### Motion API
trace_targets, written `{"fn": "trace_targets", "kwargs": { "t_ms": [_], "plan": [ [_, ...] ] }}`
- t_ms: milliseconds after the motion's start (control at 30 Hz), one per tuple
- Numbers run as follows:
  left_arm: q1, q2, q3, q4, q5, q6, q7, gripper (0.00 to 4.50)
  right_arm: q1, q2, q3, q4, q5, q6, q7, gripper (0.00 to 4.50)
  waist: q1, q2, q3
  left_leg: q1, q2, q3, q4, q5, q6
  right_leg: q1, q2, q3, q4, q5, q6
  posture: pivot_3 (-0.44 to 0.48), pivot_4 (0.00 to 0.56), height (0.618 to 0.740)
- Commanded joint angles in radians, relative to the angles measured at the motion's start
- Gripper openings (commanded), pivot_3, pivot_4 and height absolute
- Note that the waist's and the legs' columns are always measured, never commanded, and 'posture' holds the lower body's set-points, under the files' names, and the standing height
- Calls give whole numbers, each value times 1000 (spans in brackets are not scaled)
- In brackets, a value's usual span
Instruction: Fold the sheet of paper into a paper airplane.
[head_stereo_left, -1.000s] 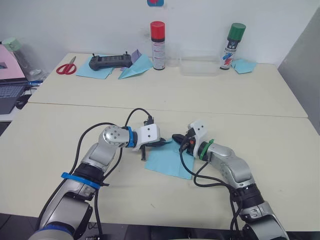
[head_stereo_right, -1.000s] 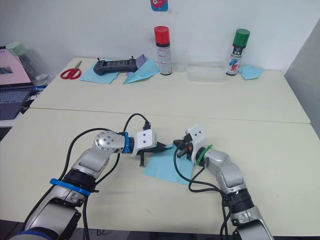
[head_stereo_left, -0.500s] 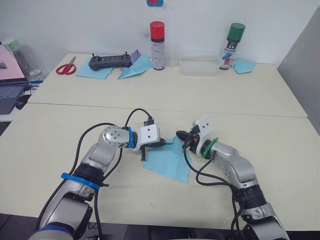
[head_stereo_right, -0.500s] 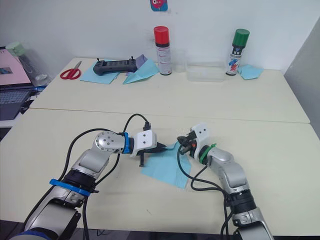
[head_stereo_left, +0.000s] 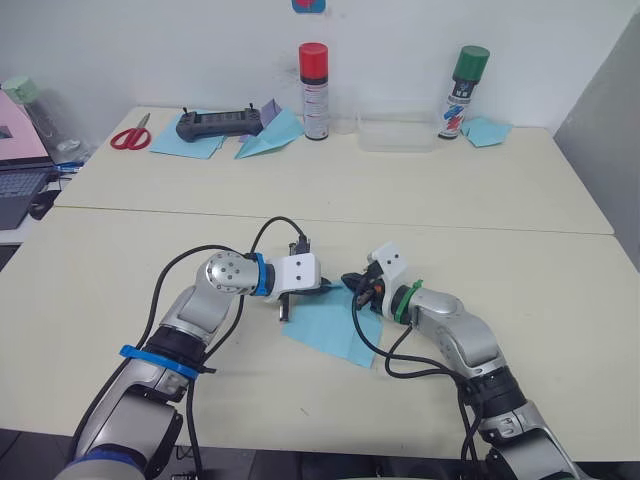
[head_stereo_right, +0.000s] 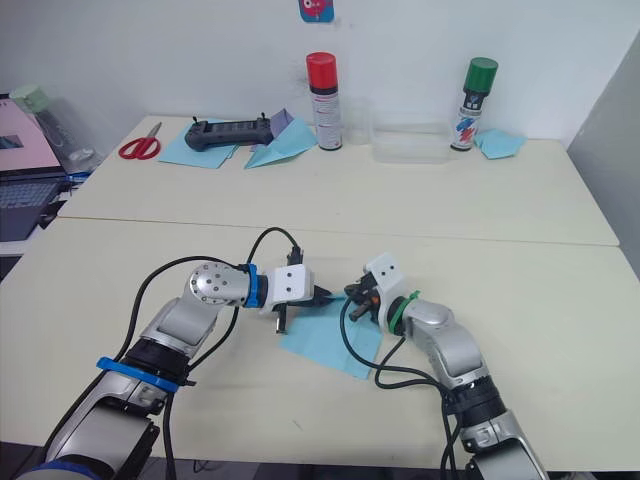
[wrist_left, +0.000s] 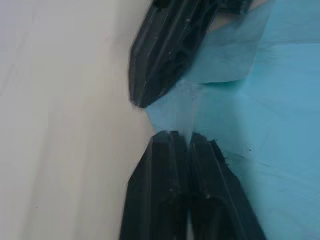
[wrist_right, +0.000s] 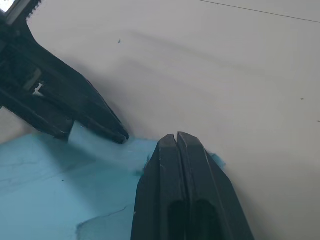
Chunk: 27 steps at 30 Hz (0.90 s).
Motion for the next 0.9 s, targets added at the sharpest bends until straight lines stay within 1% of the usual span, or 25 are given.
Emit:
{"fn": "trace_targets", "kwargs": {
  "t_ms": [33,167,233,300,333,367,400,467,567,667,800,900],
  "plan": [
    [-4,44,38,-100,-82,93,-81,1587,24,-17,4,1,-13,23,1,0,0,0,0,0,0,0,0,0,0,0,0,0,0,0,0,0,150,740],
    [-22,116,113,-147,-171,264,-125,2847,29,-22,5,-7,-8,23,6,0,0,0,0,-1,0,-1,0,0,0,0,0,0,0,0,0,0,150,740],
    [-32,134,138,-135,-192,306,-121,2847,30,-24,5,-9,-6,22,10,0,0,0,0,-1,0,-1,0,0,0,0,0,-1,0,0,0,0,150,740],
    [-38,139,167,-70,-187,288,-89,2847,32,-27,6,-14,-3,21,18,0,1,0,0,-1,0,-1,0,0,0,0,0,-1,0,0,0,0,150,740],
    [-43,106,196,-36,-208,301,-49,2847,35,-27,9,-18,1,21,24,0,2,0,0,-1,0,-1,0,0,0,0,0,-1,0,0,0,0,150,740],
    [-48,71,219,-16,-227,307,-13,2551,38,-29,12,-23,2,21,30,0,3,0,0,-1,0,-1,0,0,0,0,0,-1,0,0,0,0,150,740],
    [-54,31,242,-3,-251,329,20,2448,40,-30,15,-25,3,21,34,0,4,0,0,-1,0,-1,1,0,0,0,0,-1,0,0,0,0,150,740],
    [-55,-30,255,8,-259,331,72,1966,44,-30,19,-29,1,21,38,0,9,0,0,-2,0,-1,1,0,0,0,0,-2,0,0,0,0,150,740],
    [-21,-95,226,-29,-246,326,104,1013,44,-31,21,-32,0,24,40,0,6,0,0,-2,0,-1,2,0,0,-1,-1,-2,0,0,0,0,150,740],
    [30,-116,179,-79,-227,334,108,97,41,-35,21,-32,-3,27,42,0,2,0,0,-2,0,-2,1,0,0,-1,0,-2,0,3,-4,0,150,740],
    [105,-90,100,-94,-139,300,127,39,41,-40,17,-36,-3,31,43,0,-1,0,0,-1,0,-2,1,0,0,0,0,-2,1,3,-4,0,150,740],
    [129,-76,84,-101,-120,307,139,39,42,-43,15,-39,-3,34,42,0,0,0,0,-1,0,-2,1,0,0,0,0,-2,1,3,-4,0,150,740]
  ]
}}
